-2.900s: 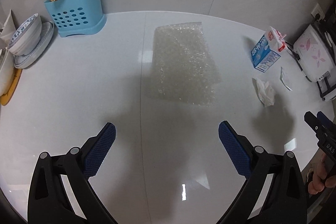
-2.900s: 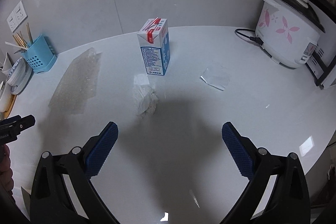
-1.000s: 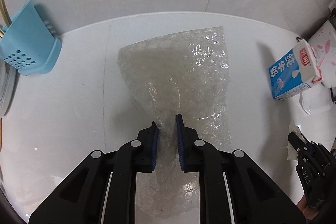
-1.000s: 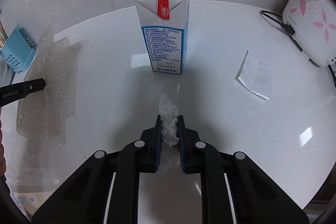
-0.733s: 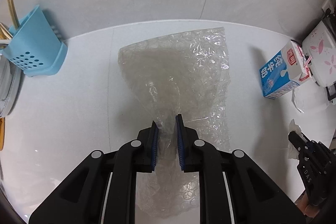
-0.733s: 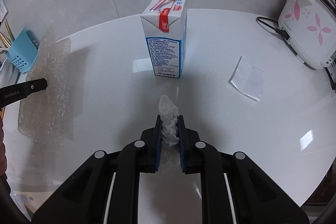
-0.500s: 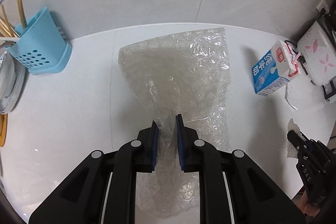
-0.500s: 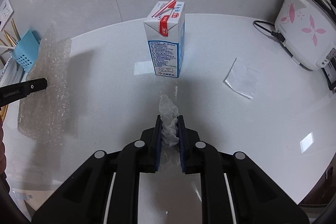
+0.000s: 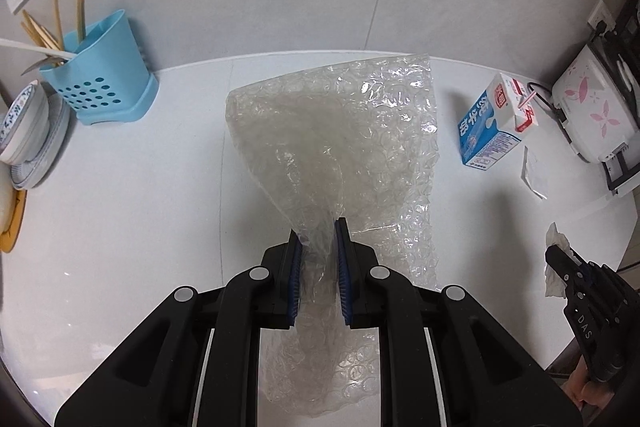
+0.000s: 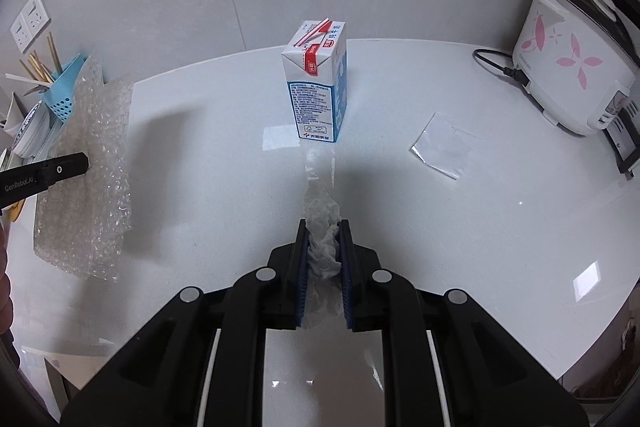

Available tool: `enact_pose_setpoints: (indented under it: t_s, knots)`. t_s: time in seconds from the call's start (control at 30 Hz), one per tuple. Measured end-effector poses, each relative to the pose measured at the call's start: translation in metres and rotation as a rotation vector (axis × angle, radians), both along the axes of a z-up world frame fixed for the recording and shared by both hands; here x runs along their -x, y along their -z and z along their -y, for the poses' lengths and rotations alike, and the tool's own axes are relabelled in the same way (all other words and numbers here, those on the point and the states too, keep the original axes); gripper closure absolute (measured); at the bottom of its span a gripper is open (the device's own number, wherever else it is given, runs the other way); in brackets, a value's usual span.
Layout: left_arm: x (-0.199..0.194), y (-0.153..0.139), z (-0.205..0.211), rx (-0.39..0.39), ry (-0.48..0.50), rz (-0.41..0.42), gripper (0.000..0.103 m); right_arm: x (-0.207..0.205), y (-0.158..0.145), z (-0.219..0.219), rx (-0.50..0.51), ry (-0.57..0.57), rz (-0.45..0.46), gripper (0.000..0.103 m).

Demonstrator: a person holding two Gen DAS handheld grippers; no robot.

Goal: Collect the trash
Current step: 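Close the right tool on the tissue while the left tool pinches the bubble wrap, then carry the tissue and bubble wrap down over the trash bin with both tools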

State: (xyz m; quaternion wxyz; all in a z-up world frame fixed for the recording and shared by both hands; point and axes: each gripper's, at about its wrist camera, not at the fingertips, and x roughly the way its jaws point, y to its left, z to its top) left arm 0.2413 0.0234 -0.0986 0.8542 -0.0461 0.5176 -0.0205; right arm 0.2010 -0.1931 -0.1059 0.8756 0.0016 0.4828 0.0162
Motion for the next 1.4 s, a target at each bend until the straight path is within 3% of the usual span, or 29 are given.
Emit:
enact_pose_setpoints:
  t_s: [1.4]
  knots:
    - [0.149,-0.030,0.026,0.025,-0.057,0.100,0.089,0.107,-0.025,0.013,-0.019,-0.109,0.064,0.090]
